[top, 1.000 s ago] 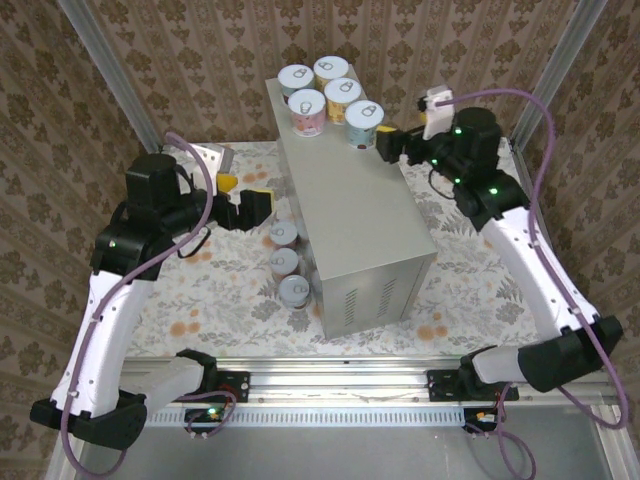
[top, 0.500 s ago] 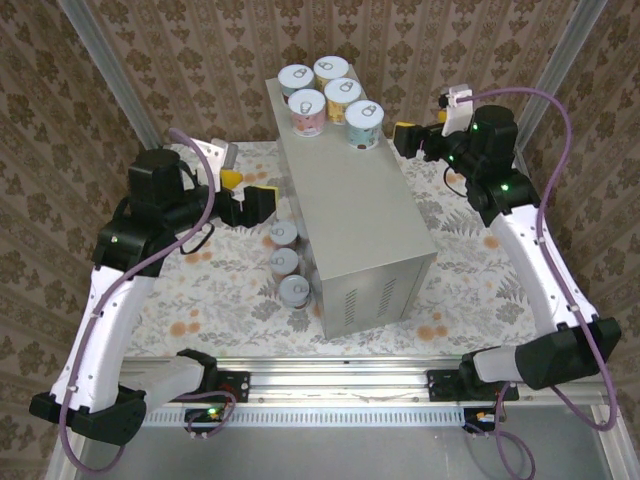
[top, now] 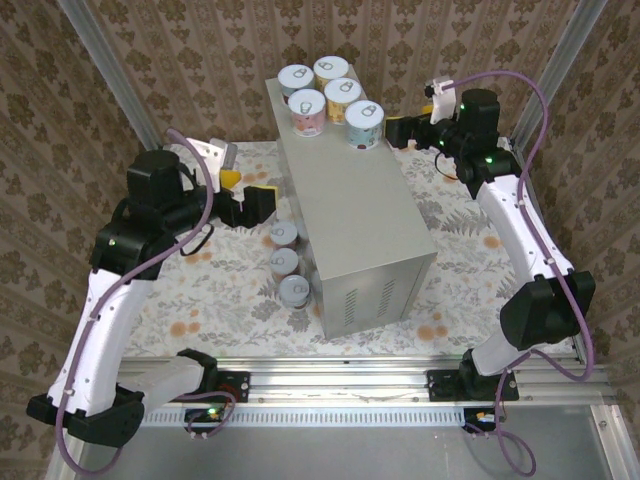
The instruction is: Place and organize the canned foods onto the counter
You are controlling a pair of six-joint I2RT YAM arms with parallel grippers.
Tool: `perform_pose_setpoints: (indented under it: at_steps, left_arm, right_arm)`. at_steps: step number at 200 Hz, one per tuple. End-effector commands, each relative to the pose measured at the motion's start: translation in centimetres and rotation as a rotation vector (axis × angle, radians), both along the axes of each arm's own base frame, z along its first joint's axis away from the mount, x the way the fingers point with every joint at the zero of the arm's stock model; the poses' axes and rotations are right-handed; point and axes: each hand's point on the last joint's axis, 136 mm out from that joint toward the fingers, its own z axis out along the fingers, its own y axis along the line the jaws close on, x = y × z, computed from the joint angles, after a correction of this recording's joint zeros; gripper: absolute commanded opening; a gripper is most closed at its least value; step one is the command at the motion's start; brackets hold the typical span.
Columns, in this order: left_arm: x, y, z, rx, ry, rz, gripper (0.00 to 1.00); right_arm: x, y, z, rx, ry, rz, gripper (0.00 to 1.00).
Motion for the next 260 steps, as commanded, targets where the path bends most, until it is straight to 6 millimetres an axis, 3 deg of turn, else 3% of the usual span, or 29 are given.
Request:
perform_pose_setpoints:
  at_steps: [1,127,215,260]
  left_arm:
    - [-0.8,0.2,0.8,-0.012,-0.010,0.003,1.00]
    - [-0.9,0.1,0.8,-0.013,-0.010,-0.003,1.00]
    - [-0.8,-0.1,0.7,-0.010,-0.004,-0.006,1.00]
    - [-0.4,-0.1,0.3,-0.003,0.004,0.001,1.00]
  right_arm:
    - [-0.4,0.9,1.9,0.017,-0.050,0.065,1.00]
    - [-2.2,2.8,1.4,0.007,-0.041,0.134,1.00]
    - [-1.7,1.5,0.7,-0.015,-0.024,0.051,1.00]
    - [-2.6,0.6,1.3,-0.045,-0.038,0.010,1.00]
